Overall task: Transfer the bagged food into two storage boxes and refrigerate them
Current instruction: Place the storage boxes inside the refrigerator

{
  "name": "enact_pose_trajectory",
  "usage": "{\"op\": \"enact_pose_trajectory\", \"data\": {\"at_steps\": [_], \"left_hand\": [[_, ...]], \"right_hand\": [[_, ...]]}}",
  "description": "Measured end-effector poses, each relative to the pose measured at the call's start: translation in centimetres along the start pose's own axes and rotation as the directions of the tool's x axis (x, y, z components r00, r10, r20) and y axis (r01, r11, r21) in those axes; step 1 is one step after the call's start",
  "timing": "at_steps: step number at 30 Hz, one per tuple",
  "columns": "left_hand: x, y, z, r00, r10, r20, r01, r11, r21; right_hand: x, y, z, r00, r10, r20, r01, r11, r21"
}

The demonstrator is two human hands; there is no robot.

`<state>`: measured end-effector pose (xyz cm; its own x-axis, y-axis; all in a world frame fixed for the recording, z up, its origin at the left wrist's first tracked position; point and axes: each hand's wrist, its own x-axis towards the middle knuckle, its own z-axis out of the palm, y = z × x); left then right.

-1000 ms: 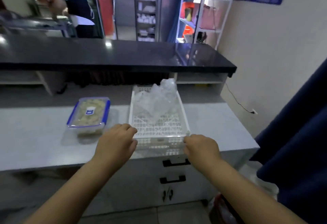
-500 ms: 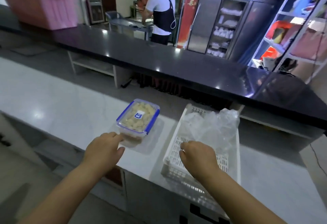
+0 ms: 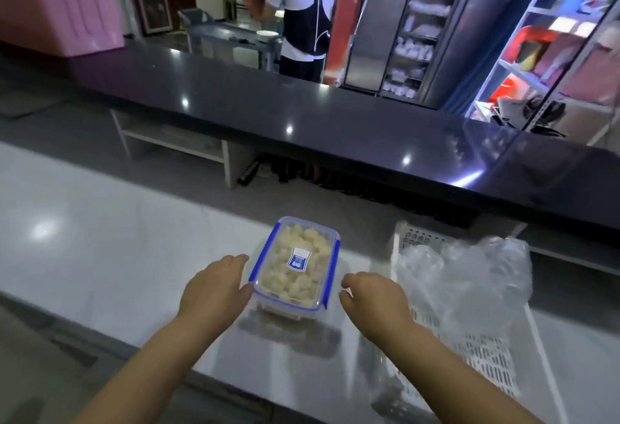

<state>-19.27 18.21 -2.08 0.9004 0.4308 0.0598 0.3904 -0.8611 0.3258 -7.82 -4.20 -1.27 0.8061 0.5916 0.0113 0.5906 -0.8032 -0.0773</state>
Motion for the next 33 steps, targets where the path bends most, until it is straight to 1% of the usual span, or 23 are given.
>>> {"op": "enact_pose_trajectory", "data": {"at_steps": [4,8,12,15,17,20,22,26,30,33], "left_hand": [[4.7,-1.4,0.8,0.991,0.096,0.090,-0.094,0.995,-0.034],[8.0,-2.6,2.1,0.964,0.173,0.202,-0.156,0.983,-0.099],[9.6,-3.4,3.6,0.924,0.190,0.331,-0.112,0.964,-0.241],[10.1,-3.8,4.2,0.914,0.191,0.357,-0.085,0.952,-0.293],[10.4,-3.6,4.4,0.912,0.200,0.357,-0.084,0.945,-0.315],[10.7,-2.9,4.1,0.915,0.216,0.341,-0.083,0.927,-0.366],[10.8,-2.2,3.6,0.919,0.238,0.314,-0.087,0.900,-0.427],[10.5,0.2,1.7,0.933,0.281,0.224,-0.125,0.839,-0.530],[9.4,4.2,-0.4,0.931,0.343,0.125,-0.201,0.768,-0.609],[7.6,7.7,-1.2,0.901,0.422,0.102,-0.258,0.710,-0.655]], "right_hand": [[2.9,-1.8,1.6,0.975,0.216,0.054,-0.222,0.964,0.144],[4.3,-3.4,3.3,0.907,0.389,0.161,-0.420,0.860,0.289],[4.4,-4.4,4.4,0.847,0.492,0.202,-0.530,0.745,0.405],[4.5,-5.0,4.9,0.806,0.545,0.230,-0.577,0.637,0.512],[4.6,-5.3,5.0,0.788,0.571,0.232,-0.589,0.587,0.555],[4.3,-5.4,4.8,0.763,0.611,0.208,-0.596,0.542,0.592],[3.9,-5.3,4.2,0.750,0.641,0.162,-0.582,0.524,0.621],[2.3,-5.0,1.7,0.724,0.689,0.036,-0.491,0.478,0.728],[-0.5,-3.6,-1.1,0.665,0.744,-0.060,-0.445,0.460,0.768],[-4.0,-2.2,-2.9,0.608,0.787,-0.107,-0.430,0.439,0.789]]}}
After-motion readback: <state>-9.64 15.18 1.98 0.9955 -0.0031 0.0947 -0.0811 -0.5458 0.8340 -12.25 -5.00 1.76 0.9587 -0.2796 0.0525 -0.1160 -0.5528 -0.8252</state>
